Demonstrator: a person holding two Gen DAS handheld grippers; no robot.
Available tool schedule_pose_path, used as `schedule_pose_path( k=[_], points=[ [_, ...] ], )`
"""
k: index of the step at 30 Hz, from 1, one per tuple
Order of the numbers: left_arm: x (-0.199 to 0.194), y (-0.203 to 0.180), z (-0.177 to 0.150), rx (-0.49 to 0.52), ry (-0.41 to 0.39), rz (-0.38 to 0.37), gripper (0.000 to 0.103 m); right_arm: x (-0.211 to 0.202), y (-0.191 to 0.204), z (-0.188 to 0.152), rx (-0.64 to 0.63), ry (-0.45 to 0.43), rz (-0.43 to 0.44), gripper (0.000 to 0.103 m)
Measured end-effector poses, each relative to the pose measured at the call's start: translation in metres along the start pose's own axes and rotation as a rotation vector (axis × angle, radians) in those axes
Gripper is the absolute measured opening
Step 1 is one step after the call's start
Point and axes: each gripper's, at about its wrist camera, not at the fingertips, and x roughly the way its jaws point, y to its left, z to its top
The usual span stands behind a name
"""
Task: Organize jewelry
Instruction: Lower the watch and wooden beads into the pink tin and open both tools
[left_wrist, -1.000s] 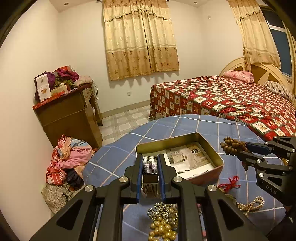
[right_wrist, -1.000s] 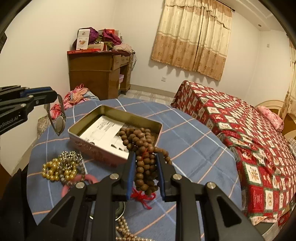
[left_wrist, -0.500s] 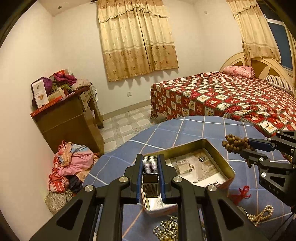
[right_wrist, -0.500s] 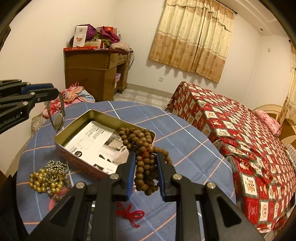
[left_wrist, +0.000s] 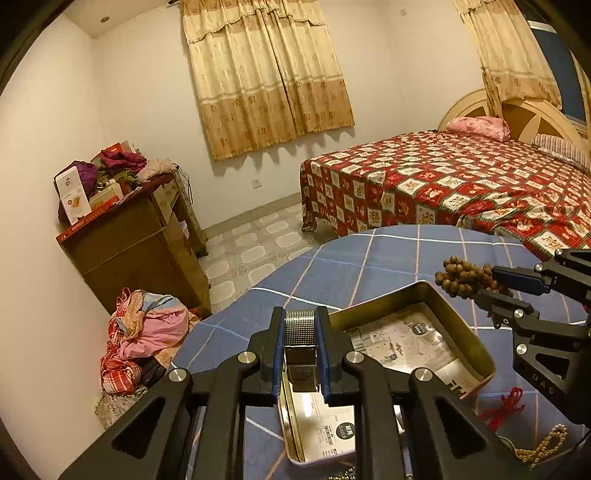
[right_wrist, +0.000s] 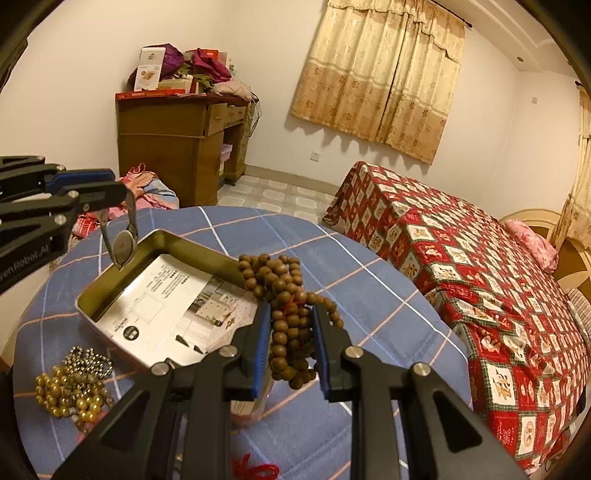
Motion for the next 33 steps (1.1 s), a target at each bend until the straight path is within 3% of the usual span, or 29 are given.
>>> schedule_pose_path(
  k=[11, 33],
  points=[
    [0.036, 0.000, -0.006, 0.007, 0.067, 0.009, 0.015, 0.025, 0.005, 0.009, -0.008, 0.014, -0.009, 0.025],
    [0.069, -0.004, -0.024, 0.042, 0.137, 0.051, 0.016, 0.057, 0.022, 0.005, -0.015, 0.080, 0.031, 0.029]
  ],
)
